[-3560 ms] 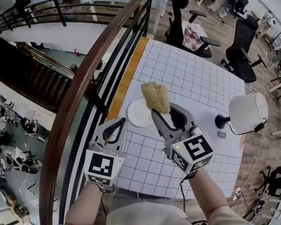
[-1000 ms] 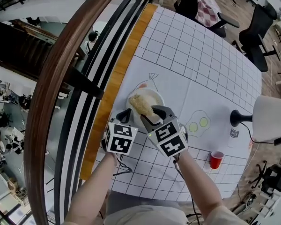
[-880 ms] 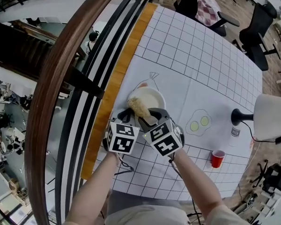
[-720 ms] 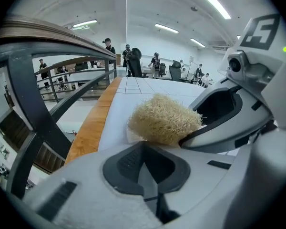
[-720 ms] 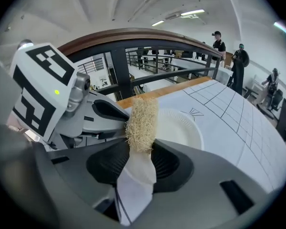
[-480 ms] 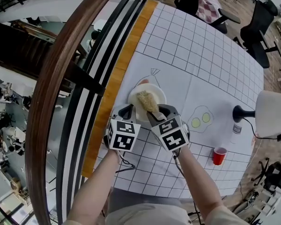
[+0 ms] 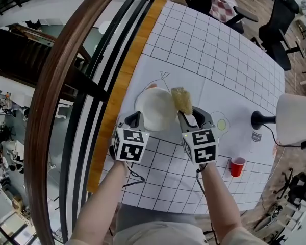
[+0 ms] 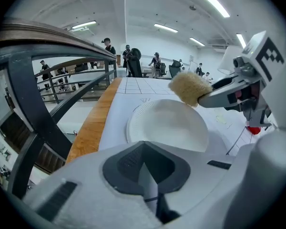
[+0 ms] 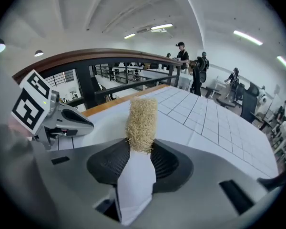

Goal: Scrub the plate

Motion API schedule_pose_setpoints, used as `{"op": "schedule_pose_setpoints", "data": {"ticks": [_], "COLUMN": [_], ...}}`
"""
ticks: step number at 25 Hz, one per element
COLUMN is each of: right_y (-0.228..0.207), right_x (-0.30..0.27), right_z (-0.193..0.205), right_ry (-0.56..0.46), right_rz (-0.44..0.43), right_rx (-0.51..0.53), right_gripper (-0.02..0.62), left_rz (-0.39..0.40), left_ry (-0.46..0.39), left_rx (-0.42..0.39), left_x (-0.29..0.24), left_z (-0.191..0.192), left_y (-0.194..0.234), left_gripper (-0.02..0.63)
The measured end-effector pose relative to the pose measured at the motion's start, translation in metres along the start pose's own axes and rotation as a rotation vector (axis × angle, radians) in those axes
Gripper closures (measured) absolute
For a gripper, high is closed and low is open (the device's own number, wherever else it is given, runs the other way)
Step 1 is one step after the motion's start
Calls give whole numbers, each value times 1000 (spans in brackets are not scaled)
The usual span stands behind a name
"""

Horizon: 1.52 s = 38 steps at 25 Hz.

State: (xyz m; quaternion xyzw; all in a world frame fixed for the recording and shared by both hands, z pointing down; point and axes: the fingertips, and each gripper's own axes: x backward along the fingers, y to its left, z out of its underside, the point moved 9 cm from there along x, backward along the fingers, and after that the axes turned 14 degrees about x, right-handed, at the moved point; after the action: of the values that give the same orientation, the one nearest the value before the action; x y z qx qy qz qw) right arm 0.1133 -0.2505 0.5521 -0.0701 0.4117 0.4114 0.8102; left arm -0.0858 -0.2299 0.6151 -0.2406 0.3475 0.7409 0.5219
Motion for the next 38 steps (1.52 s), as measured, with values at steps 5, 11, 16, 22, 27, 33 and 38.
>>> {"op": "schedule_pose_setpoints", "data": {"ticks": [5,11,16,22,27,33,38], "right_y": [33,89,98,88,75,61,72], "right_x": [18,-5,-12,-10,13,11,-22], "right_z": [-22,-10,3,16,7,-16,-19], "right_ry": [-116,9,44,69,42,-83,-16], "right_rz": [-143,-329,-343,-361,-311,-166,-191], "right_rx": [13,101,112,-7,13,-33,-80], "right_gripper": [454,454,486,513,354,331,331], "left_rz": [6,5,8,2,-2,-3,-2], "left_ry": [9,9,3,2,4,5,-5], "left_rx": [11,13,13,2,-5,-10,-21], "left_x": [-1,0,0,-1,-2,-1,-1], "left_z": [-1,0,-1,-1,0,0,0], "left_y": [0,1,0,0,-1,-2,-2], "left_gripper": [594,594,594,594,594,594,594]}}
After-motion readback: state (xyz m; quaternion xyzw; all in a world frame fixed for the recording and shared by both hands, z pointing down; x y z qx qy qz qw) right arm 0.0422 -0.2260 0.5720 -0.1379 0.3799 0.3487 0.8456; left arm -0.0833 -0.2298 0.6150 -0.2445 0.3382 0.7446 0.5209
